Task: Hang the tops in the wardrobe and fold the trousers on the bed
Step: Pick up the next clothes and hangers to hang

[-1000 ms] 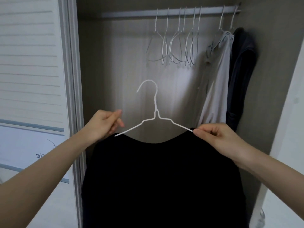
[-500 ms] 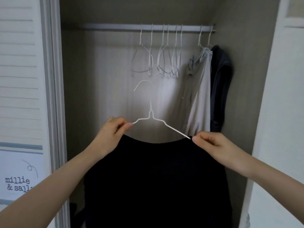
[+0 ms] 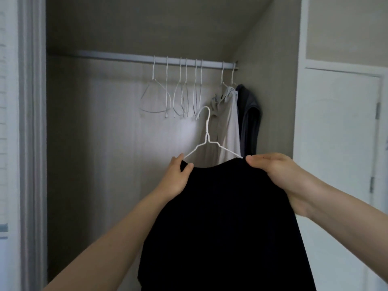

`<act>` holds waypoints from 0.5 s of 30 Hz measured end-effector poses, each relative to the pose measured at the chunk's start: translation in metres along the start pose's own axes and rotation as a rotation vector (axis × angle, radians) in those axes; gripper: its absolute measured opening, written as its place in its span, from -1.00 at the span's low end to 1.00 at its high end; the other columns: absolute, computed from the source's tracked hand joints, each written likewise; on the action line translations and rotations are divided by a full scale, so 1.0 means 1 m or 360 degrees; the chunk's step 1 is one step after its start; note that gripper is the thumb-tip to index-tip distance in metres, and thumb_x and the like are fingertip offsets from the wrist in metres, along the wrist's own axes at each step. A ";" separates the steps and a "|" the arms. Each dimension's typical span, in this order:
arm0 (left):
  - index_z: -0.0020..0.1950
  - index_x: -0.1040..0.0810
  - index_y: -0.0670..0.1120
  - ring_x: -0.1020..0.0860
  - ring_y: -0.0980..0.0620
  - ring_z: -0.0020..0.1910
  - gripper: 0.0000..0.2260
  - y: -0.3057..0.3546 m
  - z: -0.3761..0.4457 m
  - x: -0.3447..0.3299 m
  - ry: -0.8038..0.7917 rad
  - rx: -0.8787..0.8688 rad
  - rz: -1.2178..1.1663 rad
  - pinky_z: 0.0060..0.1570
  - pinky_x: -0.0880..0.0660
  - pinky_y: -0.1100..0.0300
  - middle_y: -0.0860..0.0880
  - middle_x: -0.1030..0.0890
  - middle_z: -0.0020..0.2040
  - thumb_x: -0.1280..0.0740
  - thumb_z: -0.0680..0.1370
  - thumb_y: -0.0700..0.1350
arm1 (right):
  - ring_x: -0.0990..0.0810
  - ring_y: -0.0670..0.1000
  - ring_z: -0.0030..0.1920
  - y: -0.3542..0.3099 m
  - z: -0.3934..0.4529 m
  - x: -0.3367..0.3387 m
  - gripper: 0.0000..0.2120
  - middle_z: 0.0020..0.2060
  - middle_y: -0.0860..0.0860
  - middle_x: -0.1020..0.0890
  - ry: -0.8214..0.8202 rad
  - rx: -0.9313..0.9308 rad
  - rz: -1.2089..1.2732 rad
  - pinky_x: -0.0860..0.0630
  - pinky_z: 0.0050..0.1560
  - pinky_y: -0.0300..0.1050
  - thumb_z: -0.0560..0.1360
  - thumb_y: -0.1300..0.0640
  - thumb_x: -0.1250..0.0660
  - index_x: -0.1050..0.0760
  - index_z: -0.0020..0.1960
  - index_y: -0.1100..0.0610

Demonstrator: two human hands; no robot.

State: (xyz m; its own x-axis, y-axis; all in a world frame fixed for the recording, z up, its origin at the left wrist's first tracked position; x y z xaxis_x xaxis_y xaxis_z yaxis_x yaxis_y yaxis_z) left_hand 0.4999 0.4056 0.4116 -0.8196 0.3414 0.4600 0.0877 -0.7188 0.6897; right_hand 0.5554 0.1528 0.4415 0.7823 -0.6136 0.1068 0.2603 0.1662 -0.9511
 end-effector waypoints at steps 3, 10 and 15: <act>0.59 -0.09 0.03 -0.25 0.01 0.50 -0.41 0.023 0.001 -0.034 -0.0281 -0.0072 -0.0181 0.49 -0.14 0.11 -0.02 -0.22 0.55 -0.27 0.61 0.03 | -0.63 0.02 -0.45 -0.019 -0.001 0.014 -0.74 -0.40 0.11 -0.65 0.0209 0.0109 -0.0154 -0.52 -0.48 -0.22 0.60 0.14 -0.24 -0.62 -0.12 0.25; 0.45 -0.13 0.38 -0.39 0.55 0.13 -0.52 0.075 -0.021 -0.059 -0.0707 -0.0297 -0.0494 0.21 -0.37 0.36 0.33 -0.33 0.37 -0.25 0.59 0.14 | -0.62 0.04 -0.49 -0.048 0.025 0.020 -0.78 -0.45 0.13 -0.62 0.0415 0.0161 -0.0044 -0.51 -0.52 -0.21 0.59 0.15 -0.26 -0.54 -0.09 0.30; 0.32 -0.24 0.56 -0.40 0.29 0.35 -0.46 0.093 -0.031 -0.042 -0.0654 -0.0328 -0.0913 0.34 -0.37 0.05 0.44 -0.38 0.35 -0.23 0.35 0.51 | -0.55 0.06 -0.37 -0.075 0.076 0.003 -0.85 -0.25 0.16 -0.56 0.0533 0.0293 0.0124 -0.50 -0.50 -0.24 0.56 0.20 -0.28 -0.48 0.01 0.30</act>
State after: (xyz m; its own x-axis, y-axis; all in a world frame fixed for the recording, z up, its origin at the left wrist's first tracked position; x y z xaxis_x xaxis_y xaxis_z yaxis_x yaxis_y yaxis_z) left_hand 0.5248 0.3058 0.4394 -0.4226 0.8685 0.2592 -0.4326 -0.4446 0.7844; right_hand 0.5813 0.1969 0.5349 0.5839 -0.8065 -0.0930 0.3282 0.3392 -0.8816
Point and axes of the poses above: each hand's wrist, its own z-axis towards the middle knuckle, its own x-axis out of the back of the hand, y = z × x, the point moved 9 cm from there along z, towards the middle knuckle
